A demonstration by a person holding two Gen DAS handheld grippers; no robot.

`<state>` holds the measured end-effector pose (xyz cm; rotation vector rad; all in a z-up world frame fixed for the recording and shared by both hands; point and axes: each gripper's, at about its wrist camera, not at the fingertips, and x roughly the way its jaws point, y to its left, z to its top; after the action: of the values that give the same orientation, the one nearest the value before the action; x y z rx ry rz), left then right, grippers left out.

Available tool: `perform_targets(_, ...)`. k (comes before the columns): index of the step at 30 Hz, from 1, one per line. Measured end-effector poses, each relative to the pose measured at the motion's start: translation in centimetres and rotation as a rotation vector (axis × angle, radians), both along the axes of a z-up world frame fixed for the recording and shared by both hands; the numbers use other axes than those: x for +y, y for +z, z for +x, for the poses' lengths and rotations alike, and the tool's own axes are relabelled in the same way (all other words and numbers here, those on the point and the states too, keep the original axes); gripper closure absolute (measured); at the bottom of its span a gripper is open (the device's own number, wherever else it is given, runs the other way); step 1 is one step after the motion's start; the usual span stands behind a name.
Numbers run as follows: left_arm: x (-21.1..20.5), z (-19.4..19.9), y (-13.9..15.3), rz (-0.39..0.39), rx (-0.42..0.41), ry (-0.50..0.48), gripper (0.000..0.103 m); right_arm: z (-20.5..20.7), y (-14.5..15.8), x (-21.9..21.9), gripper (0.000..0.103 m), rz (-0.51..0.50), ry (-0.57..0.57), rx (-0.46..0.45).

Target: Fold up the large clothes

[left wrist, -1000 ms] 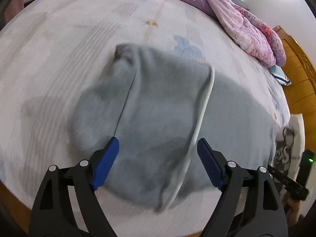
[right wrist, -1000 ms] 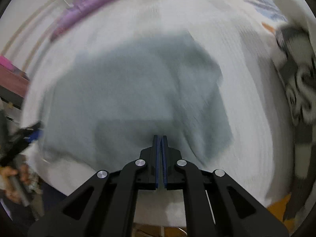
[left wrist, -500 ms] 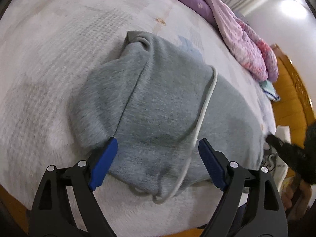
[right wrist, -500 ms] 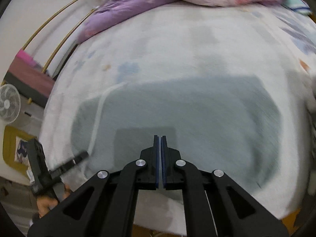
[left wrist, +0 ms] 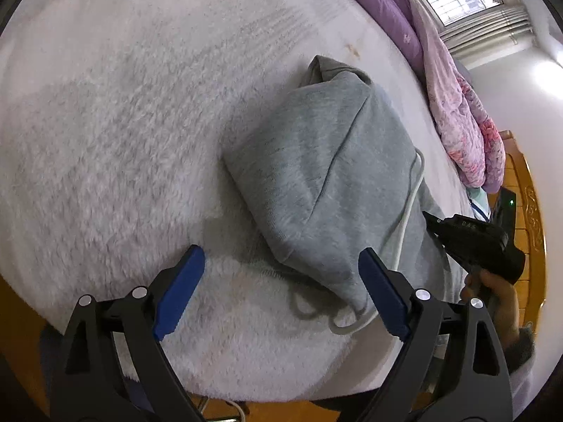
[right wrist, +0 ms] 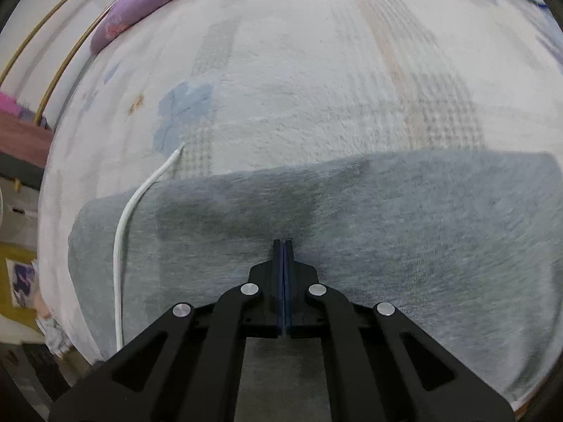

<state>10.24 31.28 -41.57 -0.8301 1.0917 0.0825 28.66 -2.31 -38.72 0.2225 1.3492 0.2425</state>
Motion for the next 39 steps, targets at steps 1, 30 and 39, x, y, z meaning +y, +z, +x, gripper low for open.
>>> perform_targets(1,-0.2,0.2,0.0,0.003,-0.003,0.003,0.012,-0.1,0.1,-0.2,0.103,0.0,-0.002,0.004)
perform_targets(30,-1.1,0.0,-0.8,-0.167,-0.031,0.108,0.012,-11.7,1.3,-0.8,0.103,0.084,0.023,-0.006)
perform_targets(39,0.8,-0.3,-1.5,-0.233,-0.065,0.188,0.016,-11.5,1.0,-0.5,0.103,0.081,0.051,-0.045)
